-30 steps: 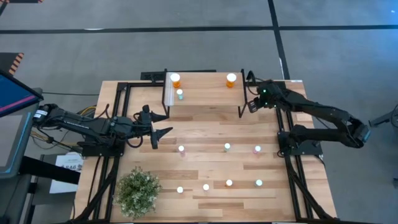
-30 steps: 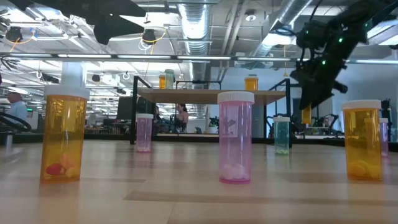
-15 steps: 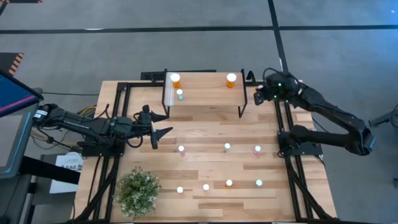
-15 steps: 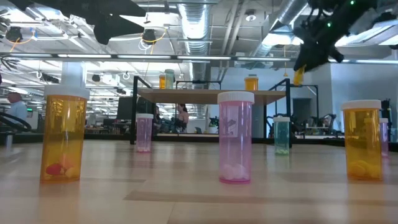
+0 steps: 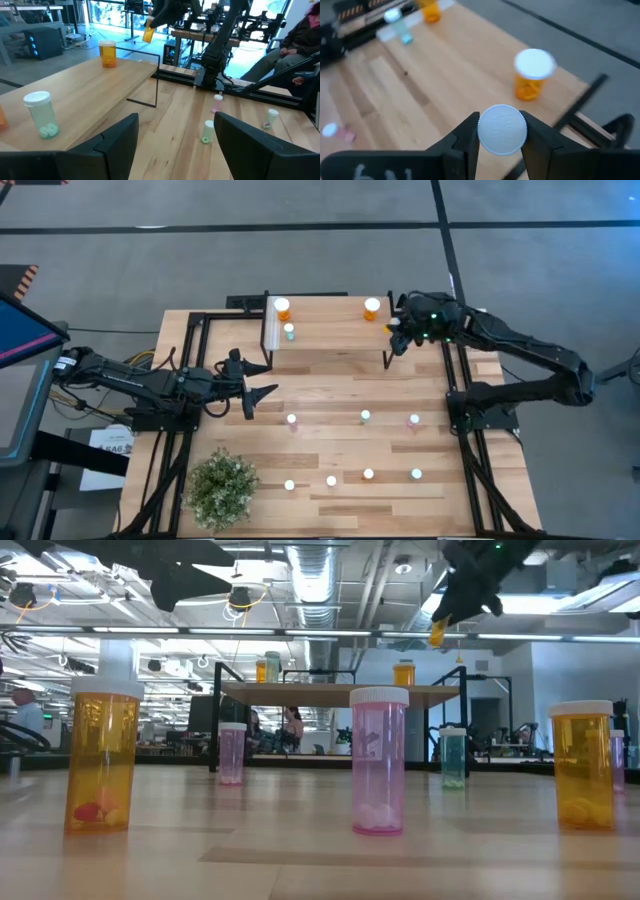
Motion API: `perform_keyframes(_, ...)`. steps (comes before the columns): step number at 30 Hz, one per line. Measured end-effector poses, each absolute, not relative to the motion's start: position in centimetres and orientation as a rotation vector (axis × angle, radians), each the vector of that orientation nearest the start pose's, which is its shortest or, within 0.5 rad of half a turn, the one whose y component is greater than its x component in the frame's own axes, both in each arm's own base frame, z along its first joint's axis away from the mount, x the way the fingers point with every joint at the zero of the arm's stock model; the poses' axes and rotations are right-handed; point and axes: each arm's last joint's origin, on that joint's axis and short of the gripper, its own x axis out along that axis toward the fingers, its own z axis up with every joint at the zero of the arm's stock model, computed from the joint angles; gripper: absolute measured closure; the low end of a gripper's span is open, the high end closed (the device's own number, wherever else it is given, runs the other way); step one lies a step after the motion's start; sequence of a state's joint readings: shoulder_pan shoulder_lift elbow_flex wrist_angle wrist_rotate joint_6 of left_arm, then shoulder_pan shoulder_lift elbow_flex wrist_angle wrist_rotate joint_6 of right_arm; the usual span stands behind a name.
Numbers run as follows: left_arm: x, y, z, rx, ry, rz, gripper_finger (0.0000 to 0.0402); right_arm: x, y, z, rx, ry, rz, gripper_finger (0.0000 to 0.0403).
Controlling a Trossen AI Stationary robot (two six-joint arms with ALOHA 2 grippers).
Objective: Pick and place medicine bottles onto shelf by color
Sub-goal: Put the orange pill bottle on the shelf
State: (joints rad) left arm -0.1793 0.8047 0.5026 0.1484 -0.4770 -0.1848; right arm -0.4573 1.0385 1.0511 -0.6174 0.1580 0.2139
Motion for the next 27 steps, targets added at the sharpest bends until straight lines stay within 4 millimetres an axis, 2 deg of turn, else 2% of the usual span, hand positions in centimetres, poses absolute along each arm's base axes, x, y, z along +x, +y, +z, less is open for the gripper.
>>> perform_keyframes(8,18.1,-1.9,26.4,-0.133,0.119,0.309,0.0155,22.4,-10.3,32.2,0.223,0.683,-0.594,0.0265)
perform_keyframes(12,18.1,-1.9,26.4,-0.133,0.119,0.309,0.0155,23.6,-11.0,31.3,0.214,0.74,-0.594,0.0265)
perform_keyframes(19,18.1,-1.9,26.4,-0.133,0.119,0.309,0.0155,24.3,-12.4,29.7,0.221,0.812,-0.62,0.0262)
perform_keyframes(27,18.1,-1.9,26.4,-0.13,0.119,0.308,0.0155,24.5,-13.7,29.0,0.231,0.827,-0.652,0.026)
